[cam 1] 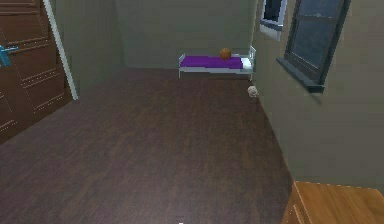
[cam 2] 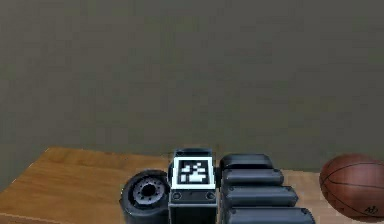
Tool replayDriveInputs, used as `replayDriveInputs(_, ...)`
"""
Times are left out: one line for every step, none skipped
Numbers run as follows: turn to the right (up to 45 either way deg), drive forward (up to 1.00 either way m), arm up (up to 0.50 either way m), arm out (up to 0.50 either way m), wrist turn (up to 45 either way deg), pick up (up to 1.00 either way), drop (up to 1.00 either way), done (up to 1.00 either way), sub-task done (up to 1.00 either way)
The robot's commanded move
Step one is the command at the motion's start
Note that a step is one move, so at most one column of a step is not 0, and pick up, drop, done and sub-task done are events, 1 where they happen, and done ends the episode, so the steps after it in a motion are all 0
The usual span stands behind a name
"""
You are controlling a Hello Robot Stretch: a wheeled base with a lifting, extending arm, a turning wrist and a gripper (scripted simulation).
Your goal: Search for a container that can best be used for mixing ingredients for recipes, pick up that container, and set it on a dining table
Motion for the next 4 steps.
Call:
replayDriveInputs(-45.0, 0.0, 0.0, 0.0, 0.0, 0.0, 0.0, 0.0, 0.0)
replayDriveInputs(-45.0, 0.0, 0.0, 0.0, 0.0, 0.0, 0.0, 0.0, 0.0)
replayDriveInputs(-45.0, 0.0, 0.0, 0.0, 0.0, 0.0, 0.0, 0.0, 0.0)
replayDriveInputs(-21.0, 0.0, 0.0, 0.0, 0.0, 0.0, 0.0, 0.0, 0.0)
